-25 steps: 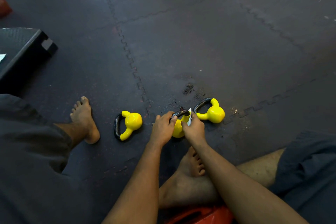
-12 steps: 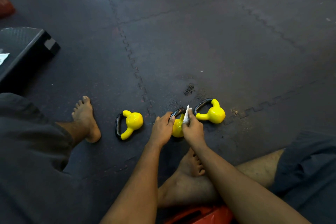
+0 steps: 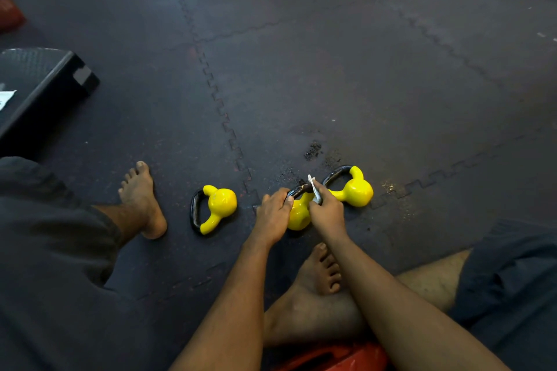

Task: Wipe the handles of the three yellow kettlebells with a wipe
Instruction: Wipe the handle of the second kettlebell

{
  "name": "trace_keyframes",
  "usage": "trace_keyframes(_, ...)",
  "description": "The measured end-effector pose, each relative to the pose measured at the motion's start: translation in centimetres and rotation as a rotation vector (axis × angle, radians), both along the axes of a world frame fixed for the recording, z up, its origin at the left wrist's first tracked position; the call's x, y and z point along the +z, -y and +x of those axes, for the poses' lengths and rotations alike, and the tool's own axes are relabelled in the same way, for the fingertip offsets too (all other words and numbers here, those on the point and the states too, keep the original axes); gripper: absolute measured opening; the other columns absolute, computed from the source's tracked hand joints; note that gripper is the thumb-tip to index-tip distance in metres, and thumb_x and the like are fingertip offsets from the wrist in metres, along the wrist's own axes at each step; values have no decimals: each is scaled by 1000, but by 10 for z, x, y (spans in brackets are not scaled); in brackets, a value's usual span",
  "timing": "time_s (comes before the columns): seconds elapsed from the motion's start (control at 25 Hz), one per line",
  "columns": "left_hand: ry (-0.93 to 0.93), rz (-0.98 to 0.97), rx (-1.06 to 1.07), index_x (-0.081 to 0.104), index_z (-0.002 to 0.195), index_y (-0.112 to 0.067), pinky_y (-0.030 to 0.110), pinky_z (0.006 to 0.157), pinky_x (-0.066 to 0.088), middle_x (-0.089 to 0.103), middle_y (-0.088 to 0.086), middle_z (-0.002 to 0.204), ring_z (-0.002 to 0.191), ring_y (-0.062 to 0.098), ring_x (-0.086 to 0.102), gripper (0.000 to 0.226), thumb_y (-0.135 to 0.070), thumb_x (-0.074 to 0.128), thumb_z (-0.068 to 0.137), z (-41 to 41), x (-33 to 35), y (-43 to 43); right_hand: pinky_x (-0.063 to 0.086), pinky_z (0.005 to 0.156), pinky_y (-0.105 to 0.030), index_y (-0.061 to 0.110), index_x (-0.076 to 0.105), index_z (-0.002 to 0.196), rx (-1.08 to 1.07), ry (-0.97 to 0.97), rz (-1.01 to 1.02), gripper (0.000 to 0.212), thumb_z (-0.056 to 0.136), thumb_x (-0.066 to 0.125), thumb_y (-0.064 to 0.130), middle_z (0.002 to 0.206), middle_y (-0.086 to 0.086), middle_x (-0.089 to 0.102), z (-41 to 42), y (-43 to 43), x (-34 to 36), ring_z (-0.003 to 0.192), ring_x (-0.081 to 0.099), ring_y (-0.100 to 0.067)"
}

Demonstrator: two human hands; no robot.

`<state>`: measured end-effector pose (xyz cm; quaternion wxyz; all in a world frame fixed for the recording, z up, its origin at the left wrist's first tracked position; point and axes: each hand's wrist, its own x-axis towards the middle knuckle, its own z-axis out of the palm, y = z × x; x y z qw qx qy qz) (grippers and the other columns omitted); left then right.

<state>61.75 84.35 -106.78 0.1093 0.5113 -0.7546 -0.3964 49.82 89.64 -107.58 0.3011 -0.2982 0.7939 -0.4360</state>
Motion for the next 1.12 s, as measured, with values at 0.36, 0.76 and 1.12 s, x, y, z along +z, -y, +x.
trace_keyframes(0.36, 18, 37, -12, 53, 117, -21, 43, 90, 38, 60, 9, 102, 107, 28, 46, 24, -30, 38, 101, 1, -4, 2, 44, 93, -17, 17, 59, 133, 23, -63, -43, 57, 79, 54, -2, 127, -2, 65, -1, -1, -2, 113, 62, -18)
trace_keyframes(0.76, 12, 18, 14, 53, 122, -22, 43, 97, 33, 60, 7, 108, 112, 27, 45, 27, -30, 37, 101, -2, 0, -3, 49, 66, -30, 15, 70, 83, -233, 87, -217, 6, 79, 68, 11, 80, -4, 70, -35, -2, 3, 71, 61, -13)
trace_keyframes(1.12, -4, 21, 18, 52, 121, -25, 42, 95, 31, 63, 2, 110, 111, 24, 45, 25, -31, 37, 101, -1, -5, -2, 52, 64, -21, 5, 65, 101, -109, 397, -238, 21, 84, 62, -6, 83, -5, 68, -44, 1, 16, 73, 63, -12)
